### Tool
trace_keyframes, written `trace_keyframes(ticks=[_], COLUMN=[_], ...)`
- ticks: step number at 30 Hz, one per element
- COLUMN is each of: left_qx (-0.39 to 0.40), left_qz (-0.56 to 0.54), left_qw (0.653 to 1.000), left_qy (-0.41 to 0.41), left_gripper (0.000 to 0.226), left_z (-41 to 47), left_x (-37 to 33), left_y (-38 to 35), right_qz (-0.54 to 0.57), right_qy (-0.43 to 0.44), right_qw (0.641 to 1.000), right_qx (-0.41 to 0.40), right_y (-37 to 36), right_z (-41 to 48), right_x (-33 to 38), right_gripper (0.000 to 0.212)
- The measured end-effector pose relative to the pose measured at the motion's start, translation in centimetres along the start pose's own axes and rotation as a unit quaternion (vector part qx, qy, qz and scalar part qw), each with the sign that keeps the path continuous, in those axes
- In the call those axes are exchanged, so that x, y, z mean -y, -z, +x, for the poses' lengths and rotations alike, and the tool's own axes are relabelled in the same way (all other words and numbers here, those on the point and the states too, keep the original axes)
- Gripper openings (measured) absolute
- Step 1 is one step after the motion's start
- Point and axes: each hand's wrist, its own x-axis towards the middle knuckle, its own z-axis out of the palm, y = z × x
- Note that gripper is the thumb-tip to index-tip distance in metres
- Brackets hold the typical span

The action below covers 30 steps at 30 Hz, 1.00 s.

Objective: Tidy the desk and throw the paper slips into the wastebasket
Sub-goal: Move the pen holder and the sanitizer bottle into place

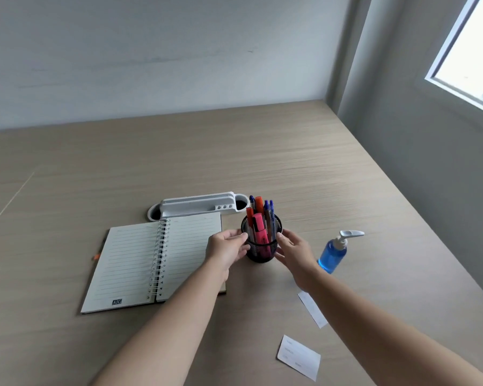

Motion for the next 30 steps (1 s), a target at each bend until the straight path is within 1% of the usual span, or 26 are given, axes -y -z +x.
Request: trace_keyframes(ticks=[5, 9, 14, 17, 19, 21, 23, 26, 30], left_qx=[-0.016, -0.025, -0.039, -0.056, -0.076, -0.103, -0.111, -0.085, 0.007], left_qz=[0.001, 0.017, 0.004, -0.002, 0.018, 0.068, 0.134, 0.187, 0.239], left_qw=[1.000, 0.999, 0.999, 0.997, 0.996, 0.990, 0.981, 0.972, 0.962], left_qy=[-0.012, -0.022, -0.026, -0.043, -0.053, -0.071, -0.090, -0.112, -0.133], left_gripper=[0.024, 0.030, 0.030, 0.022, 0.004, 0.011, 0.013, 0.013, 0.015], left_z=[3.6, 5.8, 6.0, 5.6, 4.8, 3.6, 2.1, -0.7, -3.7], left_x=[-2.4, -3.9, -3.6, -2.8, -2.1, -1.2, -0.1, 1.4, 3.1], left_y=[0.5, 0.4, 0.1, 0.0, 0.1, 0.5, 0.8, 0.2, -1.8], right_qz=[-0.015, -0.033, -0.040, -0.027, -0.004, 0.017, -0.001, -0.067, -0.118], right_qy=[-0.017, -0.020, -0.023, -0.024, -0.018, -0.021, -0.021, -0.024, -0.046], right_qw=[0.999, 0.999, 0.998, 0.999, 1.000, 0.999, 0.999, 0.996, 0.990], right_qx=[0.029, 0.029, 0.032, 0.026, 0.020, 0.027, 0.039, 0.059, 0.061], right_y=[-1.4, -2.3, -2.3, -2.4, -2.2, -1.6, -0.2, 3.2, 9.1], right_z=[4.9, 7.7, 7.9, 6.8, 5.3, 3.4, 1.2, -2.6, -6.3], right_x=[1.4, 2.2, 2.4, 2.6, 2.8, 2.6, 2.0, 0.4, -1.2], right_gripper=[0.040, 0.043, 0.044, 0.045, 0.045, 0.042, 0.034, 0.026, 0.014])
